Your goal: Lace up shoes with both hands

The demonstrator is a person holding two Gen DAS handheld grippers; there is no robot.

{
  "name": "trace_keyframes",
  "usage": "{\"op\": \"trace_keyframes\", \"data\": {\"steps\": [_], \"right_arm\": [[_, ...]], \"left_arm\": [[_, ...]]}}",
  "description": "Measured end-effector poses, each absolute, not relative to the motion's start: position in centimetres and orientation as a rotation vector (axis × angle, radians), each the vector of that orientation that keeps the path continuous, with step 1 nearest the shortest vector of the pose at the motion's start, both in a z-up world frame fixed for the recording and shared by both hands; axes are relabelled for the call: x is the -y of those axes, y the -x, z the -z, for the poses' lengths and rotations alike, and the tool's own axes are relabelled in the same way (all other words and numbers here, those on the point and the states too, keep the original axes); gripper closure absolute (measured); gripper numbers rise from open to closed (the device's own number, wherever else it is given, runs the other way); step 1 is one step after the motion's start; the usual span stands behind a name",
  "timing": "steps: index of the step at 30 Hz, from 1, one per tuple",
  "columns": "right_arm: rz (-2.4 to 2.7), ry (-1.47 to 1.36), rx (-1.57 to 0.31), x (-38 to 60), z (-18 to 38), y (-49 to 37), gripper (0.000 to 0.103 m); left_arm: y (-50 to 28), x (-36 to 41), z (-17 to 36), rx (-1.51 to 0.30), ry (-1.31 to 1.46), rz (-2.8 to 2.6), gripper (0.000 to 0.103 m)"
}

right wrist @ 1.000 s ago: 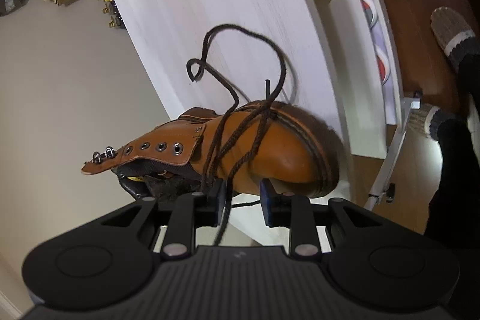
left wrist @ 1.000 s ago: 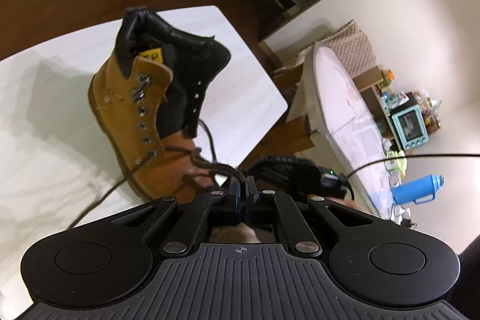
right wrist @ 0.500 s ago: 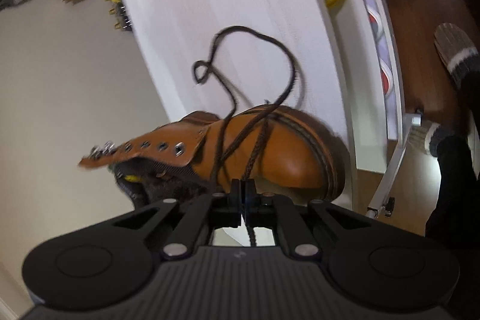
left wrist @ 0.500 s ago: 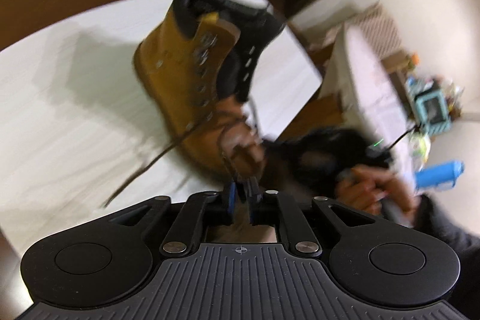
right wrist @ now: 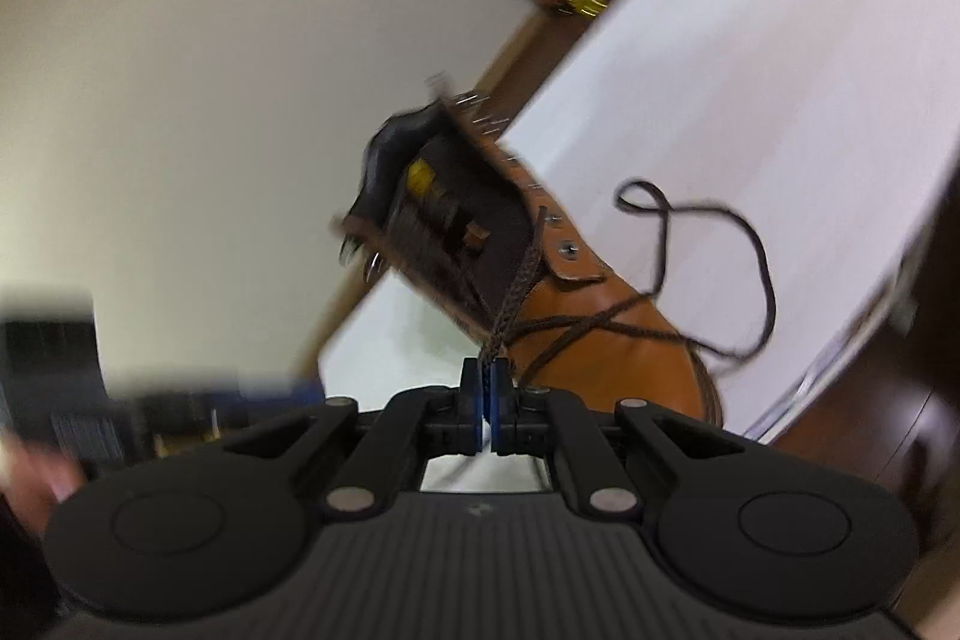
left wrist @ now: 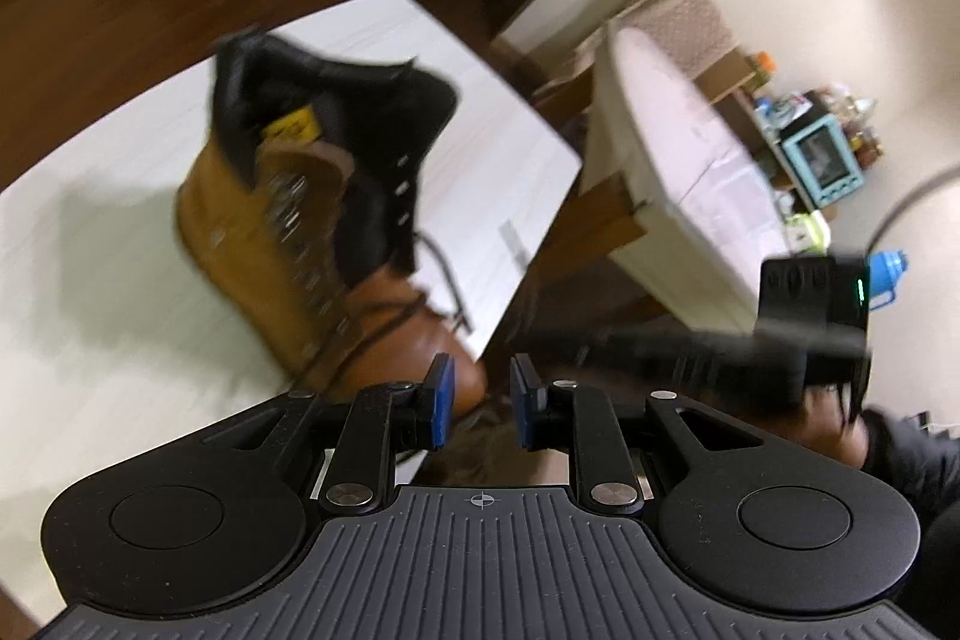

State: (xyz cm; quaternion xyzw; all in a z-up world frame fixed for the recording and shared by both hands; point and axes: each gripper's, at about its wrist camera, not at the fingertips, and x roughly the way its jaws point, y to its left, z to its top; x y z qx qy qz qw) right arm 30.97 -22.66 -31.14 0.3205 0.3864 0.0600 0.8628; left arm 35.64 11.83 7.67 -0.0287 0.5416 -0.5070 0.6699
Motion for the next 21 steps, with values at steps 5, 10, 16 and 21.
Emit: {"op": "trace_keyframes", "data": {"steps": [5, 10, 16, 21], "right_arm": [[-0.168, -0.444, -0.806, 19.8, 30.2, -30.6, 0.100], [-0.198, -0.355, -0.808, 18.6, 30.0, -30.3, 0.100], [-0.217, -0.318, -0.814, 18.2, 30.1, -30.4, 0.100], [-0.230, -0.309, -0.821, 18.2, 30.1, -30.7, 0.099]], "left_arm": [[-36.3, -9.5, -6.6, -1.260, 0.051, 1.157, 0.082], [-36.2, -8.1, -5.7, -1.288, 0.009, 1.175, 0.083], [-35.7, -6.6, -4.9, -1.307, -0.038, 1.206, 0.100], [-34.9, -5.7, -5.4, -1.227, -0.198, 1.198, 0.100]]}}
